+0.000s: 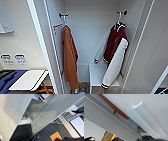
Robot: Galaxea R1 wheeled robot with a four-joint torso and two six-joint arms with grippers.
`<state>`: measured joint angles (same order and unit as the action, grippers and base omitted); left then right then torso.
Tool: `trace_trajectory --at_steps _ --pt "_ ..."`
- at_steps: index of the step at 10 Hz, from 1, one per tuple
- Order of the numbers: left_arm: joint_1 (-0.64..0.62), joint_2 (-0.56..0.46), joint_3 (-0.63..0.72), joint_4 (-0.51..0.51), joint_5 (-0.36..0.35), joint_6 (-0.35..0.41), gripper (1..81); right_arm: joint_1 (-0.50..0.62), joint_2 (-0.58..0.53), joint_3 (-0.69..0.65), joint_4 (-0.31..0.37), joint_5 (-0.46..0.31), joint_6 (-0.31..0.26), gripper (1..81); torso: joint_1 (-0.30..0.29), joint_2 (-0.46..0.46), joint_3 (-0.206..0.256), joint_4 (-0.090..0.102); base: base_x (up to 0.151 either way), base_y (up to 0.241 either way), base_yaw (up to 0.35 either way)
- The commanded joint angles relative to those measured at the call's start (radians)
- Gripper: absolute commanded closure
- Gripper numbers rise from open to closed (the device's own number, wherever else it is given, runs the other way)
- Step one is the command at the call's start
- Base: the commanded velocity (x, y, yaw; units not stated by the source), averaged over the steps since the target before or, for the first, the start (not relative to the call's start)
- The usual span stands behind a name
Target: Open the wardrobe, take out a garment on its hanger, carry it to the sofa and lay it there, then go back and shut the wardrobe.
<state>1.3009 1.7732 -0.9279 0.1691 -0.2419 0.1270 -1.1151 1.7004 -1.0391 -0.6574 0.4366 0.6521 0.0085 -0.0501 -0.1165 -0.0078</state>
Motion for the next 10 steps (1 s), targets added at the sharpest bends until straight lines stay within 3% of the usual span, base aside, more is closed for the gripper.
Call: trace_trajectory --at_steps 1,2,5,6,10 --pt "0.215 -0.028 -0.120 0.087 -0.353 -0.004 1.0 -0.131 -0.079 -0.238 0.098 0.284 0.023 1.0 0.000 0.000 0.000 0.000 0.000 0.000 0.000" --pt "0.234 0.014 -0.177 0.083 -0.364 -0.009 1.0 -0.185 -0.041 -0.348 0.169 0.341 0.038 1.0 0.000 -0.001 0.000 0.000 0.000 0.000 0.000" --pt "0.243 0.222 -0.426 0.033 -0.347 -0.101 1.0 -0.283 0.128 -0.664 0.173 0.315 0.196 1.0 -0.003 -0.002 0.001 0.000 0.000 0.000 0.000" --pt "0.246 0.285 -0.503 0.012 -0.326 -0.110 1.0 -0.311 0.179 -0.720 0.156 0.311 0.210 1.0 -0.003 -0.003 0.002 0.000 0.000 0.000 0.000" --pt "0.245 0.535 -0.790 -0.051 -0.202 -0.110 1.0 -0.365 0.415 -0.909 0.079 0.169 0.231 1.0 -0.004 -0.003 0.002 0.000 0.000 0.000 0.000"
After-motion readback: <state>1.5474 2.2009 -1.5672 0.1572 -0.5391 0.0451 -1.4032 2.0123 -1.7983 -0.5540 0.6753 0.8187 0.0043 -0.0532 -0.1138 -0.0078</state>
